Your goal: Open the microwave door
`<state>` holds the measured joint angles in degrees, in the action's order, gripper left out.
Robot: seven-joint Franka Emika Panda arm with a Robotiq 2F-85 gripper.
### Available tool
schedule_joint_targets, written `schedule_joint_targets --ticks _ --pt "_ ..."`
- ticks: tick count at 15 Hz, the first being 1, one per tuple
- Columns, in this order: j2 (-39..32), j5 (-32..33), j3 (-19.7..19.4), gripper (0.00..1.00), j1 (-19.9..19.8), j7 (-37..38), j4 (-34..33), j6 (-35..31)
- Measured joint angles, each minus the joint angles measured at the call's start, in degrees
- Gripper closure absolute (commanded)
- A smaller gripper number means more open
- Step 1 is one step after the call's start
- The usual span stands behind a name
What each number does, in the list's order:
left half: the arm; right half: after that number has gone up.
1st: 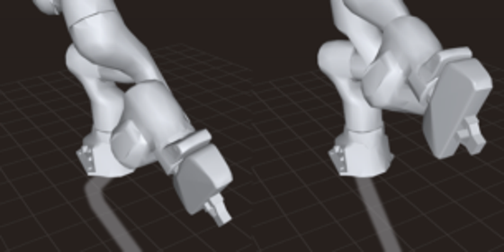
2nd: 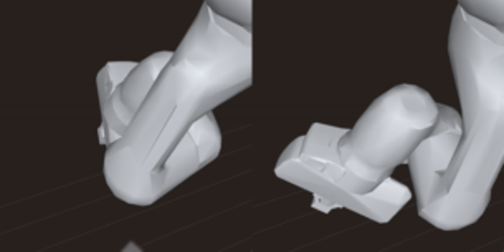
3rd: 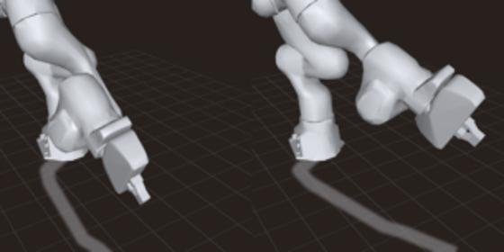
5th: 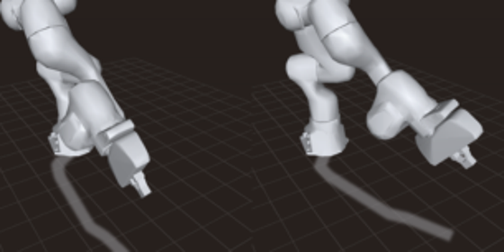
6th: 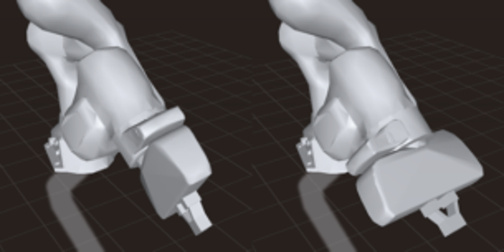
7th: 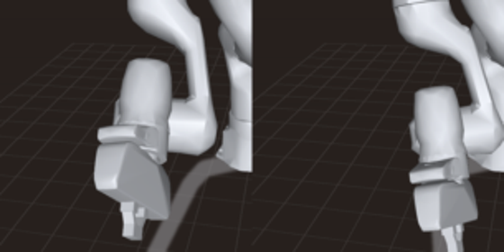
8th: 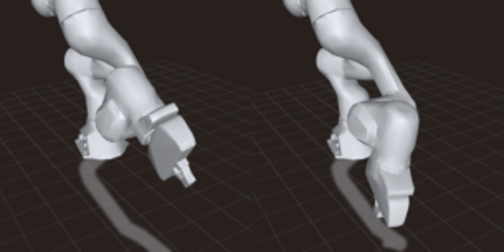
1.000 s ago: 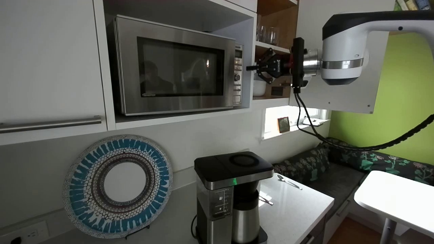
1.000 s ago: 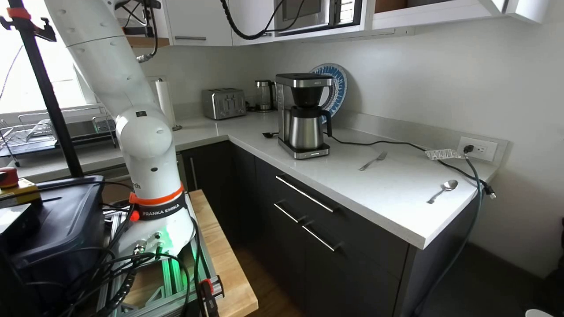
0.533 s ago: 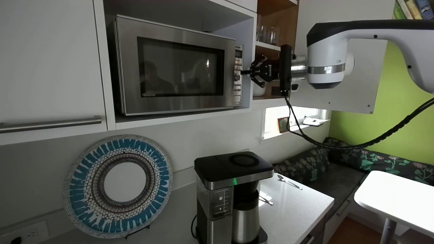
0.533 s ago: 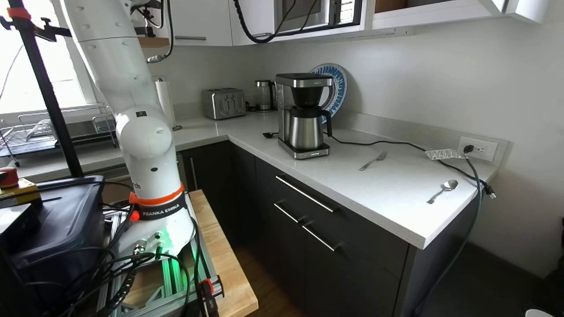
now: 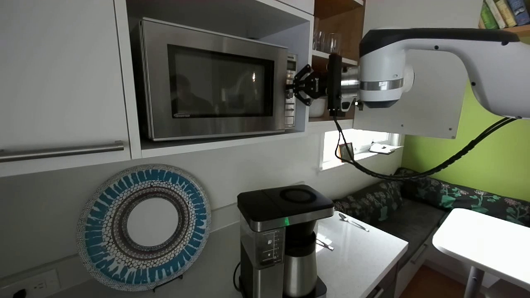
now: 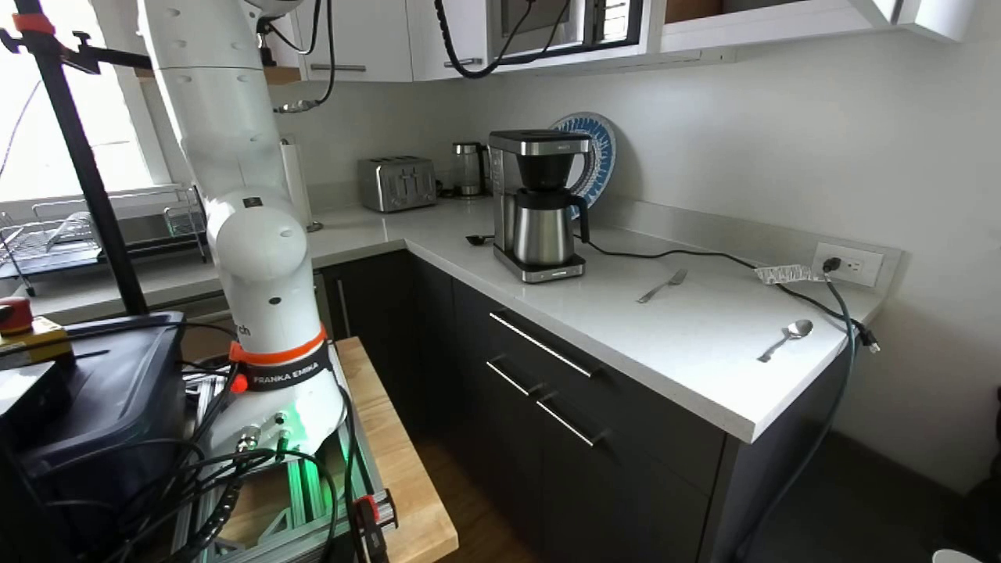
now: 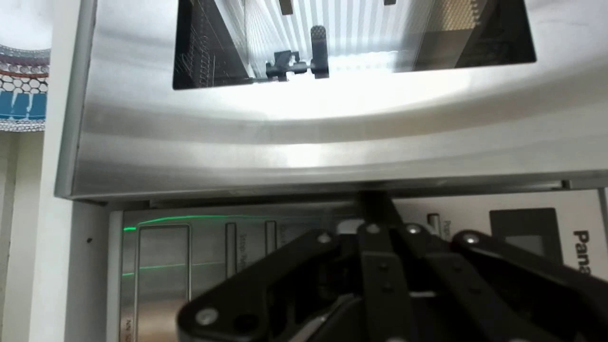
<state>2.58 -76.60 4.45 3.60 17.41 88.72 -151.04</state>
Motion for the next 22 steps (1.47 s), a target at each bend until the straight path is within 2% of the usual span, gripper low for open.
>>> schedule_joint_targets --ticks 5,13,22 --pt "-1.04 0.75 -0.03 1.0 0.0 1.6 -1.29 0.62" --pt "-0.12 3.78 -0.92 1.0 -0.77 11.0 -1.12 5.92" --pt "6.64 5.05 -1.65 1.0 -1.68 18.97 5.25 12.21"
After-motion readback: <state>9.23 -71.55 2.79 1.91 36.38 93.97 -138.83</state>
